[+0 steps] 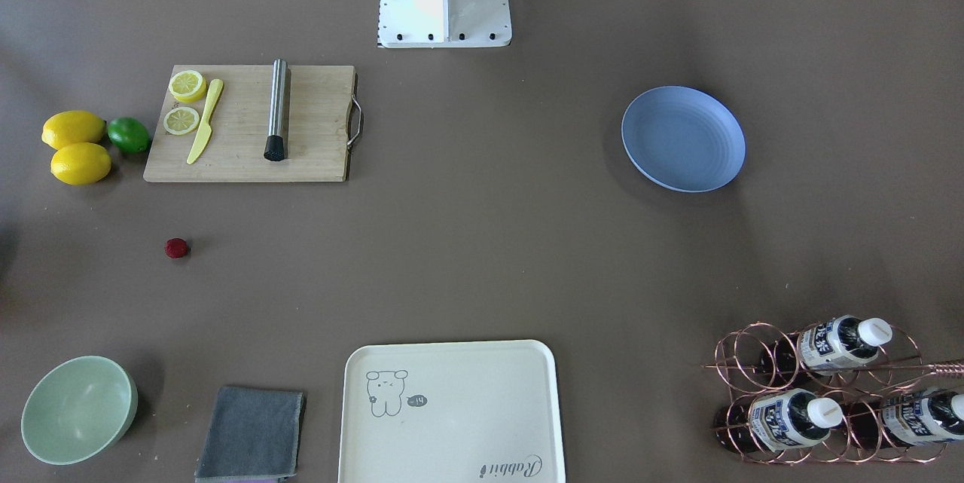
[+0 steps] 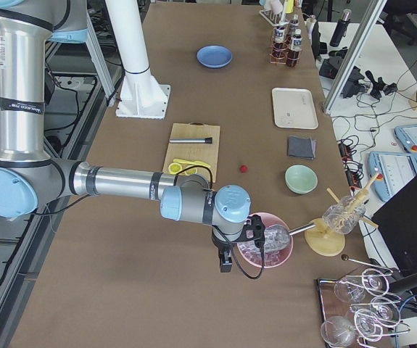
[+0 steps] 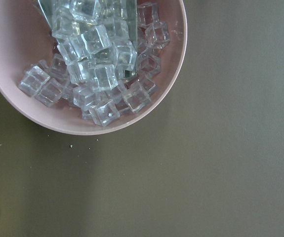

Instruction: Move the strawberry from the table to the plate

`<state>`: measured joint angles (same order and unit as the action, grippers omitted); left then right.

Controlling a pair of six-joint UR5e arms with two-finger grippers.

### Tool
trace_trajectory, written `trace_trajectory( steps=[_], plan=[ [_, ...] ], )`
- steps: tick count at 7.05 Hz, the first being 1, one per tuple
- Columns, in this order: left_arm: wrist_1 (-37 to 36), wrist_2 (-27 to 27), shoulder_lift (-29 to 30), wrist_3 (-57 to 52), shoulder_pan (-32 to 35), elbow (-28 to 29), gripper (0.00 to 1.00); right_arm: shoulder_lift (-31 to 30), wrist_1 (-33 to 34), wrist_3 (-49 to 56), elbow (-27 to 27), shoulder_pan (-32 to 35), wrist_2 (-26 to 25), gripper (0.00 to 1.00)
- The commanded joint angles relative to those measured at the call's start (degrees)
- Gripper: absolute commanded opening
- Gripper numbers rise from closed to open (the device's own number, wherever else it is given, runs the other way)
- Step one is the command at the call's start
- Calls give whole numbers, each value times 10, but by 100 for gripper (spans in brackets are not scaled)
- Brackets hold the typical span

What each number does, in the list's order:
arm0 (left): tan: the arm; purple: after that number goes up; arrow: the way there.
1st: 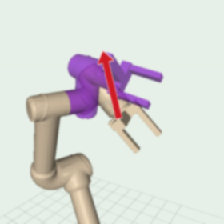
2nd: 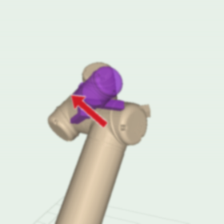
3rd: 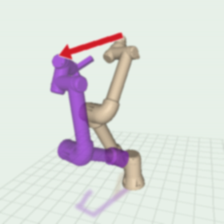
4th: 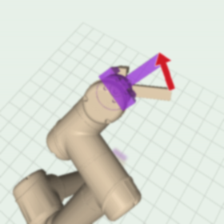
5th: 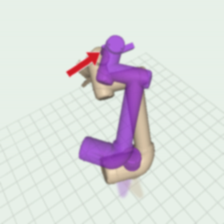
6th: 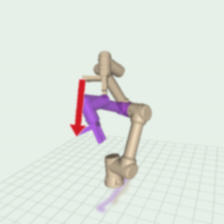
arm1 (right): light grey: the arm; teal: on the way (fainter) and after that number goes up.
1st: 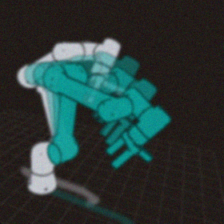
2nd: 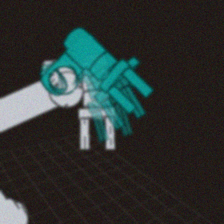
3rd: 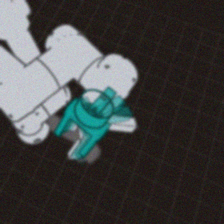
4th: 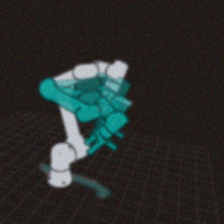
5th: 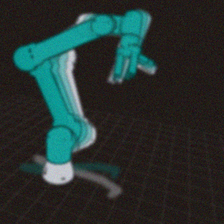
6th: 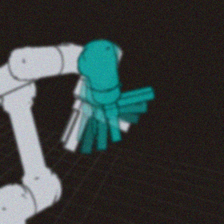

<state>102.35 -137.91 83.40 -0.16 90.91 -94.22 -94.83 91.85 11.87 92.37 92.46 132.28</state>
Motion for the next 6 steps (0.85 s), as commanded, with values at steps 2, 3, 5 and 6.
trace_trajectory(
  steps=[2, 3, 5, 6],
  plan=[
    [-3, -2, 1, 3, -12, -1, 98, 0, 0, 1, -1, 0, 0, 100],
    [-3, -4, -1, 3, -15, -1, 98, 0, 1, 1, 0, 0, 1, 100],
    [8, -7, 0, -4, -18, 3, 98, 0, 0, 1, 0, 0, 1, 100],
    [63, -6, 8, 2, -18, 11, 98, 0, 0, 1, 0, 0, 1, 100]
  ],
)
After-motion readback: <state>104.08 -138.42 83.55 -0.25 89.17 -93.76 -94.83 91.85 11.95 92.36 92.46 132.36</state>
